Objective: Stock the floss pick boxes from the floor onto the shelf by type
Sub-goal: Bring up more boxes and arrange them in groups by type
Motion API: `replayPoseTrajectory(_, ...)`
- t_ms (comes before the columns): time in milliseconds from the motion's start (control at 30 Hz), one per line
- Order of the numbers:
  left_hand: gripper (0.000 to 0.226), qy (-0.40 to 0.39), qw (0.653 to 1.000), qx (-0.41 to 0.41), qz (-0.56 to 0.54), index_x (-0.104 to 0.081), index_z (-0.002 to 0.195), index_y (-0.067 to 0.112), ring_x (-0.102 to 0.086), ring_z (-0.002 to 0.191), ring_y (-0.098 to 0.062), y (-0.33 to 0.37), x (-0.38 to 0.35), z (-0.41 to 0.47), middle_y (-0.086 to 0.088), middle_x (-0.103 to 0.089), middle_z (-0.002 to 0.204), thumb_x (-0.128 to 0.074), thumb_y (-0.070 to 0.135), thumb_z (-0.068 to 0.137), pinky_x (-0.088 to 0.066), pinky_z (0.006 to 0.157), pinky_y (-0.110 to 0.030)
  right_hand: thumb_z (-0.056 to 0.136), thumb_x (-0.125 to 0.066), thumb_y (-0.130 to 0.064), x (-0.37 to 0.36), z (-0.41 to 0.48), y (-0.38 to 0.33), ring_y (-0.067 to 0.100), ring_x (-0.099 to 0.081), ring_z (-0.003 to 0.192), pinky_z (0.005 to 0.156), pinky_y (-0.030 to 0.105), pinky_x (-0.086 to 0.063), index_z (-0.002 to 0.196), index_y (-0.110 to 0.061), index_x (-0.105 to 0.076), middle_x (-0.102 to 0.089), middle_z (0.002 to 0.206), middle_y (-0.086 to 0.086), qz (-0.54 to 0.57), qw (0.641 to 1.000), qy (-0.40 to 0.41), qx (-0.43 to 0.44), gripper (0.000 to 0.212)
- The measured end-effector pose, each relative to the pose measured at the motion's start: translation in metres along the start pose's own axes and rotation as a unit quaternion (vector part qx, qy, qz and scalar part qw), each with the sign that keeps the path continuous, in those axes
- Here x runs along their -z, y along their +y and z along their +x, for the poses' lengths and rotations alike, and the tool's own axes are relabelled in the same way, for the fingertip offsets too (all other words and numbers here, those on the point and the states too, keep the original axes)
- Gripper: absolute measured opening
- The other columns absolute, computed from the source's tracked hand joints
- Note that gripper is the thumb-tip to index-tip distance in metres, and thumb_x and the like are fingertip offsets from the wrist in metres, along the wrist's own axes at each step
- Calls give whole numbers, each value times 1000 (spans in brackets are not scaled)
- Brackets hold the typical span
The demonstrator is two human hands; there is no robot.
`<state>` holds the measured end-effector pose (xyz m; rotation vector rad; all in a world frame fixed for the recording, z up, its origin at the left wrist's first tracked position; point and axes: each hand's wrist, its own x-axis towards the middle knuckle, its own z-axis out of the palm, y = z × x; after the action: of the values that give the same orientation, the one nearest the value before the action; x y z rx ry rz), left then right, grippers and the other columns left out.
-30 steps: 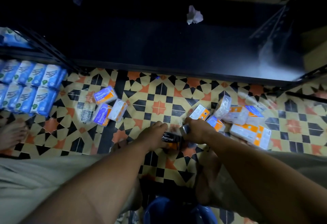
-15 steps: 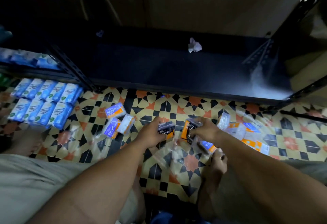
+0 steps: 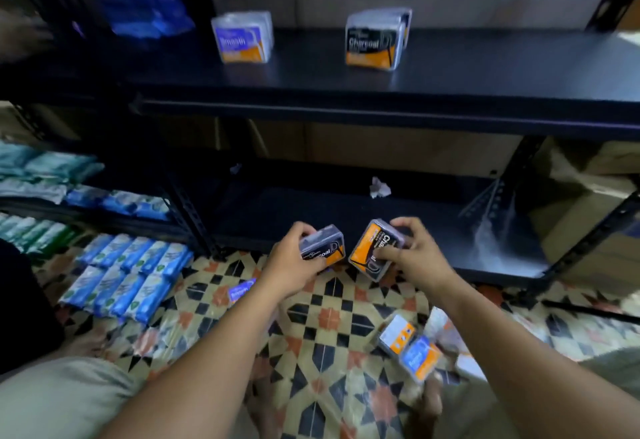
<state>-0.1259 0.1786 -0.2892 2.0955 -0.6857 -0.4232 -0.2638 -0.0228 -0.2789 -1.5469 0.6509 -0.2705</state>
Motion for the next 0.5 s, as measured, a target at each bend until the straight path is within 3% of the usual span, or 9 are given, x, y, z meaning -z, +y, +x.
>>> replayPoseTrajectory(200,39,72,993,-92,1,-54,101,37,-66,85,-4,59,48,5,14,-68,97,-78,21,75,-54,75,-31,82,-77,-3,9,-19,-77,30,-74,84,73,46,-60,107,-15,-54,-77,94,10,43,994,-1,101,36)
replayPoseTrajectory(300,39,92,986,-136,-8,-57,105,33,-66,87,-1,87,69,7,14,-69,98,-78,18,77,-55,74,-26,87,-74,-8,9,-26,-112,24,-74,84,68,36,-59,113,-21,-58,-77,97,5,37,988,-7,152,34)
replayPoseTrajectory(400,38,115,978,-173,-8,-58,105,34,-65,87,1,116,89,14,16,-69,98,-79,18,77,-51,73,-15,90,-72,-12,9,-24,-142,25,-74,88,71,41,-61,117,-28,-59,-75,102,6,31,980,-2,197,33)
replayPoseTrajectory(500,38,136,969,-207,-13,-59,104,34,-66,87,-1,140,106,27,16,-70,96,-80,18,75,-50,74,-15,89,-72,-12,10,-12,-167,19,-72,88,72,37,-61,117,-31,-61,-73,104,3,13,971,24,236,35)
